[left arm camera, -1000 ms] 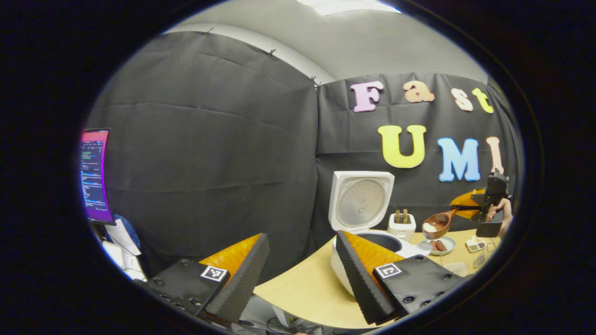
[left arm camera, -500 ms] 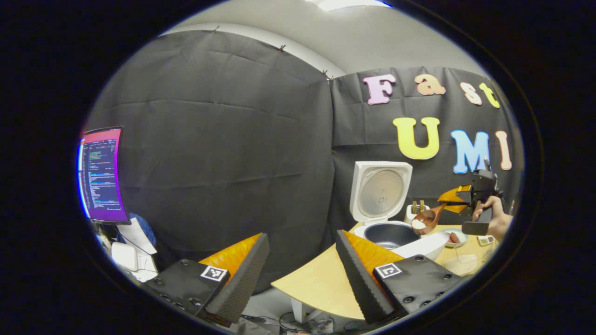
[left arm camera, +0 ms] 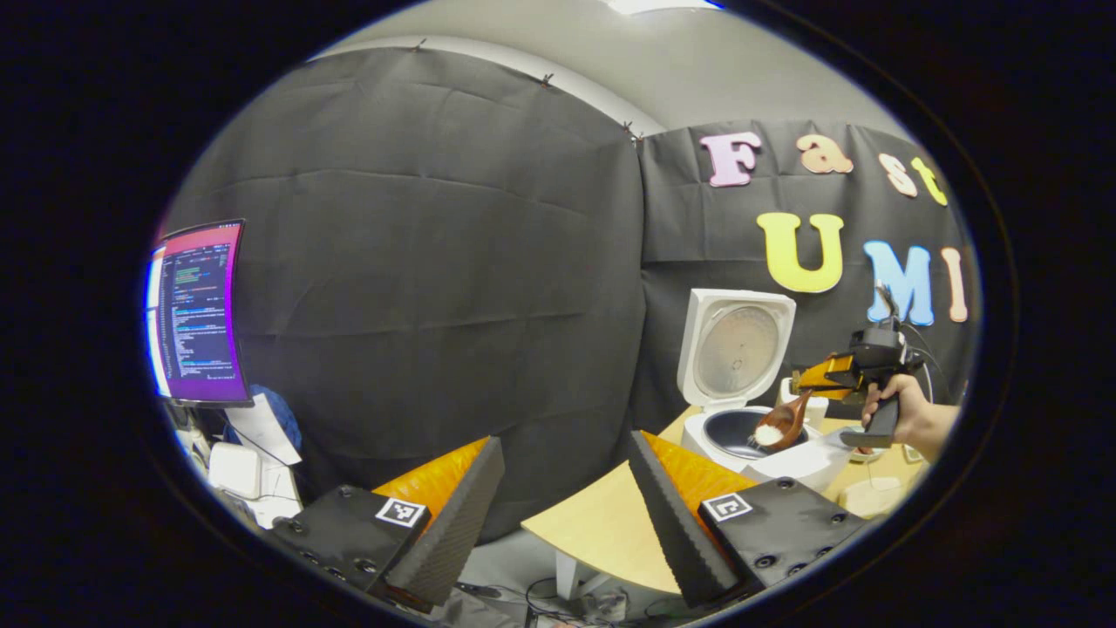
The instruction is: Close the left gripper, press the button to open the rice cooker; take a wooden spoon from the chopstick holder with the right hand, scoop a spoonful of rice and pour it into the rice cooker, then put the wooden spoon back into the chopstick holder.
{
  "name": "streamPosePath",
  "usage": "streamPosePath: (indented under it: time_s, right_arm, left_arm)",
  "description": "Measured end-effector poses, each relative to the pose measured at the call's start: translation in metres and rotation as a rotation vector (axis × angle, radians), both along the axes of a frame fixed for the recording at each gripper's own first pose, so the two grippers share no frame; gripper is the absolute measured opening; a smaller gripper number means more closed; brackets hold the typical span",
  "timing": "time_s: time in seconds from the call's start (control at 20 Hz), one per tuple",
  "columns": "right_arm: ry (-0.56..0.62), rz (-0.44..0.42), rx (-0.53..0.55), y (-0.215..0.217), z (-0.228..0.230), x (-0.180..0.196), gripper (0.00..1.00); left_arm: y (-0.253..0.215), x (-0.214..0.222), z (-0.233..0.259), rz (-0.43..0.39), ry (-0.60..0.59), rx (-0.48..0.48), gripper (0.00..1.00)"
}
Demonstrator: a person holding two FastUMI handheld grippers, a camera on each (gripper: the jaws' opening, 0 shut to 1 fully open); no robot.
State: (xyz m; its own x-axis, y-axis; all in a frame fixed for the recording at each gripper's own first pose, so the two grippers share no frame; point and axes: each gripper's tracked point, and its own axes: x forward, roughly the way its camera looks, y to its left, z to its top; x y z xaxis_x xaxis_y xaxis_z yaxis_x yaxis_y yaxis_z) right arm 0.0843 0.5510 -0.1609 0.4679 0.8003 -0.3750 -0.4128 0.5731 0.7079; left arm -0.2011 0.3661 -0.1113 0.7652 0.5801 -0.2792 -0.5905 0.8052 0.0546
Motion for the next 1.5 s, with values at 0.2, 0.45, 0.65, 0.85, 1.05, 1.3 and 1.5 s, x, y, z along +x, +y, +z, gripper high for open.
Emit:
streamPosePath:
  time_s: [0.2,0.45,0.65,0.85,1.05,1.3,1.5]
  right_arm:
    - [-0.145,0.071,-0.131,0.006,0.003,-0.006,0.10]
    - [-0.382,0.182,-0.230,0.016,0.021,-0.023,0.10]
    - [-0.595,0.261,-0.305,0.024,0.035,-0.036,0.11]
    - [-0.855,0.302,-0.385,0.027,0.045,-0.047,0.10]
    - [-1.033,0.286,-0.424,0.023,0.069,-0.052,0.10]
    - [-0.869,0.235,-0.329,0.003,0.091,-0.045,0.11]
    - [-0.673,0.162,-0.183,-0.028,0.115,-0.032,0.11]
  left_arm:
    - [0.002,0.000,-0.004,0.010,-0.002,-0.016,0.99]
    - [-0.001,0.002,-0.003,0.005,-0.013,-0.027,1.00]
    - [-0.007,0.009,-0.003,-0.009,-0.019,-0.026,1.00]
    - [-0.007,0.008,-0.001,-0.009,-0.027,-0.025,1.00]
    - [-0.007,0.007,0.004,-0.006,-0.040,-0.016,1.00]
    - [-0.018,0.018,0.014,-0.033,-0.069,-0.011,0.98]
    - [-0.033,0.035,0.027,-0.078,-0.098,-0.002,1.00]
